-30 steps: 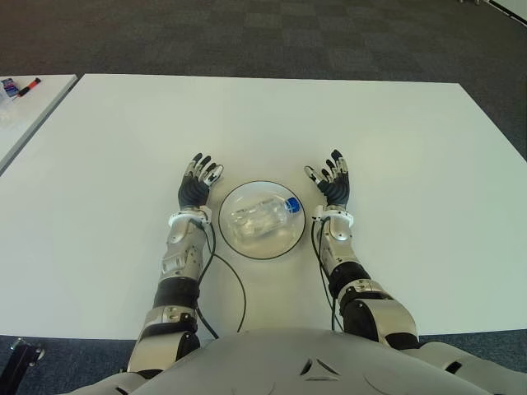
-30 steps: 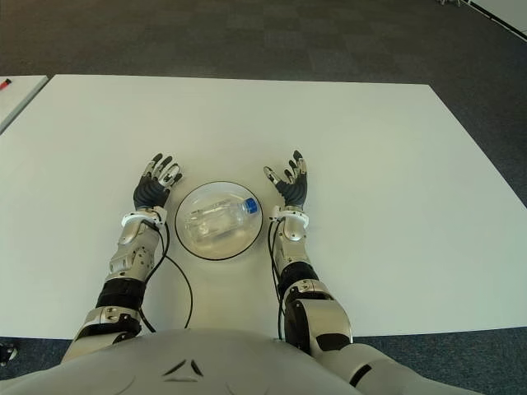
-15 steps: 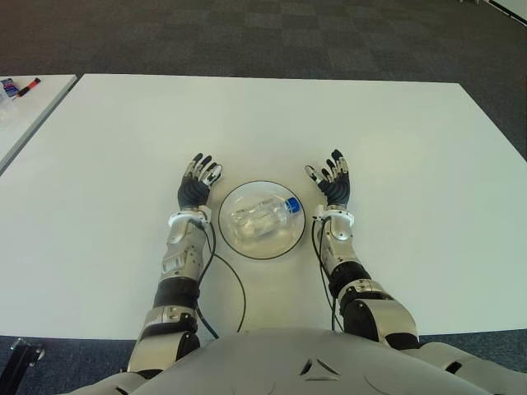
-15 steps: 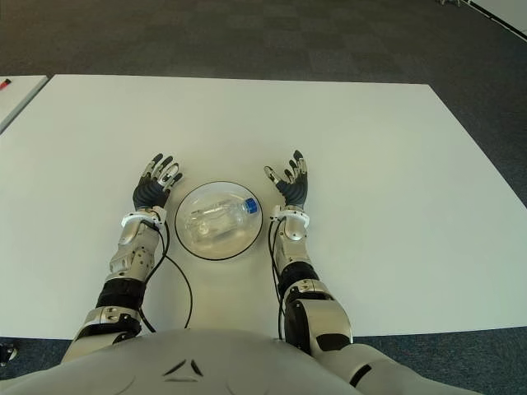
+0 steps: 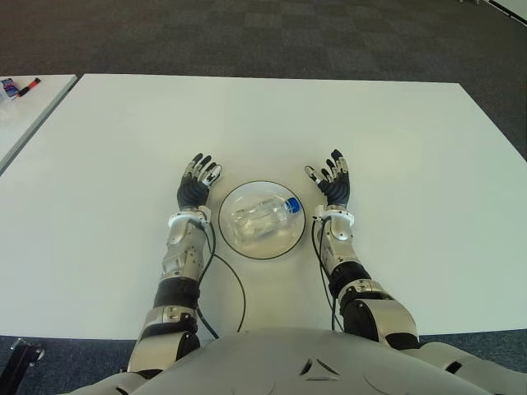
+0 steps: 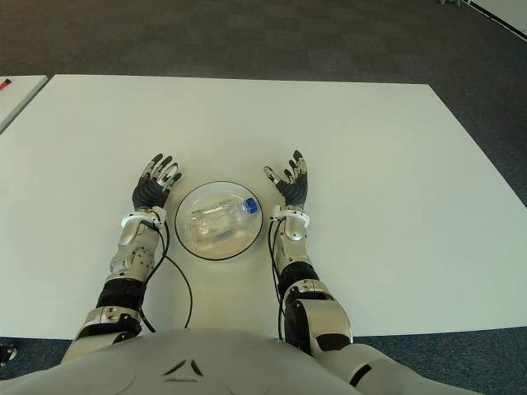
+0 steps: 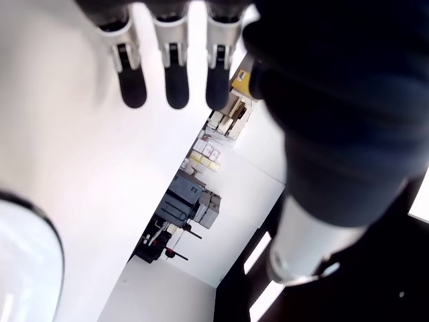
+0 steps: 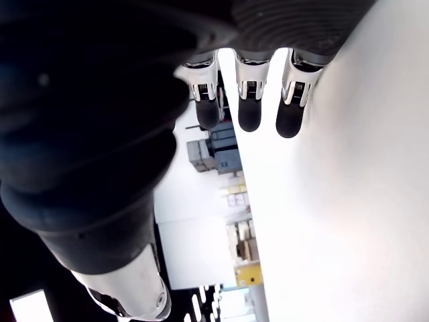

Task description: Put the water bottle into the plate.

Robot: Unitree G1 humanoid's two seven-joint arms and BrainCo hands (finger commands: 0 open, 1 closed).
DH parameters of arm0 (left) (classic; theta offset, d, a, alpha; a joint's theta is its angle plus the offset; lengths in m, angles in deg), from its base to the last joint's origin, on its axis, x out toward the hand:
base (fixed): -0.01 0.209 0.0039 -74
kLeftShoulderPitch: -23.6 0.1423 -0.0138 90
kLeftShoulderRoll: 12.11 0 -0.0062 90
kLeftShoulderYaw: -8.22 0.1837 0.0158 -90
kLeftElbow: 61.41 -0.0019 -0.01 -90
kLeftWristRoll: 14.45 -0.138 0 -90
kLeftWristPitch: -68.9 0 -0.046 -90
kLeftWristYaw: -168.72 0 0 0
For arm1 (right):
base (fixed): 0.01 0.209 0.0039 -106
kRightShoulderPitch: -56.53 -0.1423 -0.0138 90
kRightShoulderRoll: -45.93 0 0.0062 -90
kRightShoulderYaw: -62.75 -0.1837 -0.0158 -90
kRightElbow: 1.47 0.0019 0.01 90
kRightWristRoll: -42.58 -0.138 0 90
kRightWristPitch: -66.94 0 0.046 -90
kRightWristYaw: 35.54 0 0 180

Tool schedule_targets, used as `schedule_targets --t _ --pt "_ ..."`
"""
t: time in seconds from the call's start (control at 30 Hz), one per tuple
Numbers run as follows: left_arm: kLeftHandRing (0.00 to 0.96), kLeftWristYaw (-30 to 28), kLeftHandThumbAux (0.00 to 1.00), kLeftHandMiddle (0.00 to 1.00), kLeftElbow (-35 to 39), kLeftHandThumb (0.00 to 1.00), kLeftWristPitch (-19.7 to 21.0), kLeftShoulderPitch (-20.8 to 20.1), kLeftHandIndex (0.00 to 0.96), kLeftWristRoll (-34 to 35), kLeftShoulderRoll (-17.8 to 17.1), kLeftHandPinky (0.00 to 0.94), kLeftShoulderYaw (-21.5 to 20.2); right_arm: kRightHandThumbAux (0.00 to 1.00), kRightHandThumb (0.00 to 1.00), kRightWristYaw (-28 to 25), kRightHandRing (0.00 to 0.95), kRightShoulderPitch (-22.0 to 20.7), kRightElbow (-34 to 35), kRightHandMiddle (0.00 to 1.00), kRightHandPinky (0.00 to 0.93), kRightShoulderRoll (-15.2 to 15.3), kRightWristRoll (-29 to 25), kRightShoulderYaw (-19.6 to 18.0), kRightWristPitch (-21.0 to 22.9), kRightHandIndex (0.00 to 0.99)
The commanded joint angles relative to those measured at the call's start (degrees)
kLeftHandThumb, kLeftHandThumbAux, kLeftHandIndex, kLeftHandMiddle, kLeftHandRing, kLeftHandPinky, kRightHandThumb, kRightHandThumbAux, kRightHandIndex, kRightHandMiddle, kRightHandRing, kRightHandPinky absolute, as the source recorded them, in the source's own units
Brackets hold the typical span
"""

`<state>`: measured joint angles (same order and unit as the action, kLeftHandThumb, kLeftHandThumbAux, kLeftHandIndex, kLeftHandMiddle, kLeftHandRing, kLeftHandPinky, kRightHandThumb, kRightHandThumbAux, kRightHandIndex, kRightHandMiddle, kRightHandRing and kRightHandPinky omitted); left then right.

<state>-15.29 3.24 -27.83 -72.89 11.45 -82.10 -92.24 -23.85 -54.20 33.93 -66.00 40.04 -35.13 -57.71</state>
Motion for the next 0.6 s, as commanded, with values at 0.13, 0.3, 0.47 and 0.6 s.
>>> schedule_targets --t 0.13,0.3,0.47,0.6 --pt "0.160 0.1 0.898 0.169 -1.0 0.000 -0.2 0.0 0.159 0.4 4.9 0.190 0.0 0.895 0.039 -0.1 0.074 2.0 -0.6 0.080 0.123 -2.1 -0.8 -0.2 1.2 0.095" --pt "0.158 -0.1 0.897 0.166 -1.1 0.000 -0.8 0.2 0.157 0.0 4.6 0.189 0.3 0.893 0.043 0.0 0.075 2.0 -0.6 0.081 0.126 -2.1 -0.7 -0.2 1.4 0.096" --pt "0.155 -0.2 0.897 0.163 -1.2 0.000 -1.2 0.2 0.153 -0.3 4.5 0.189 0.5 0.894 0.047 0.0 0.077 2.0 -0.6 0.082 0.127 -2.2 -0.7 -0.2 1.5 0.098" --pt "0.151 -0.1 0.897 0.158 -1.1 0.000 -1.6 0.3 0.149 -0.6 4.4 0.186 0.6 0.894 0.048 0.3 0.078 2.0 -0.6 0.083 0.129 -2.2 -0.5 -0.1 1.5 0.099"
